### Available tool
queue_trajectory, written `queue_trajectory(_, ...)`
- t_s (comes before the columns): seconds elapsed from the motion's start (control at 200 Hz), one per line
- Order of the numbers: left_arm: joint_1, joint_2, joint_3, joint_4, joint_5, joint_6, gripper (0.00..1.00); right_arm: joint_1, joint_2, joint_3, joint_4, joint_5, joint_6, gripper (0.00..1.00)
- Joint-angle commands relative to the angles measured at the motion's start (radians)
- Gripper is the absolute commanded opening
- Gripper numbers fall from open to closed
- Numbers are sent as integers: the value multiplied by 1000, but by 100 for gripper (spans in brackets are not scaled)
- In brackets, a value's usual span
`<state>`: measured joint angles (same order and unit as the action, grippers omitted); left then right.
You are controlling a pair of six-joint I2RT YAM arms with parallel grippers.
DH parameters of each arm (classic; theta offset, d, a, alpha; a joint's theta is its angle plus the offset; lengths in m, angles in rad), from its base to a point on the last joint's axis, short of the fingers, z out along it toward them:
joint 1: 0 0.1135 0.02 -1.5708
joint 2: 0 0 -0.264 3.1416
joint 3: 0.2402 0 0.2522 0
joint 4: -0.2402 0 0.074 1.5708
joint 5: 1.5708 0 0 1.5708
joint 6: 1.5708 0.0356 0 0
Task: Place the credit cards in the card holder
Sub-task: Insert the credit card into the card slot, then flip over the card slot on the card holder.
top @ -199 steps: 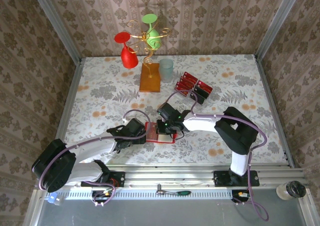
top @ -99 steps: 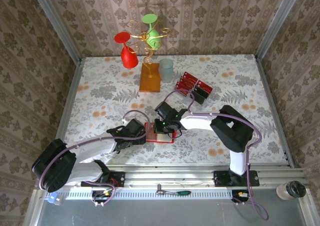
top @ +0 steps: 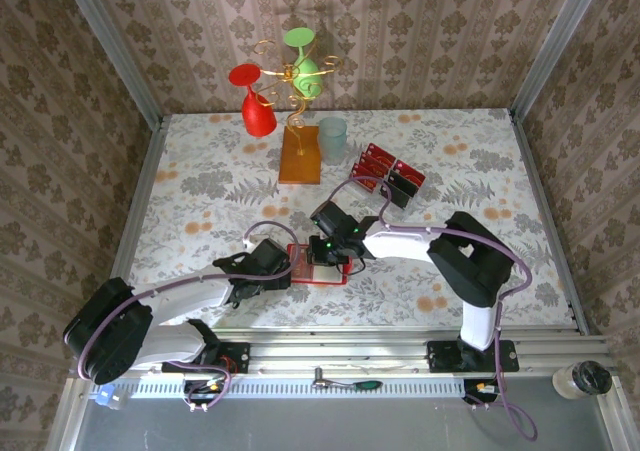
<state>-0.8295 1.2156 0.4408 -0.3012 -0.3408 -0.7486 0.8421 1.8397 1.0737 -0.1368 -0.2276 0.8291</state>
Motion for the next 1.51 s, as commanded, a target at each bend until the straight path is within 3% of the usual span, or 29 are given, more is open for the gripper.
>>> queue_trajectory(0.0, 1, -13, -22, -17, -15, -17, 100, 4, -42, -27, -29, 17, -5, 9)
queue_trajectory(0.565, -2, -52, -37, -35, -18, -39, 100, 12, 95, 53, -49, -5, -28, 8)
queue_trajectory(0.81, -8, -211, -50, -125, -69, -92, 100, 12, 105, 111, -111, -18, -76, 7)
queue_trajectory(1.06, 5, -357, -29, -192, -92, -99, 100, 6, 4, 116, -170, 16, -104, 9)
queue_trajectory(1.29, 11, -315, 38, -158, -48, -64, 100, -29, -79, 56, -199, 63, -113, 22)
queue_trajectory(1.5, 5, -209, 111, -103, -1, -39, 100, -82, -126, -24, -173, 63, -106, 23)
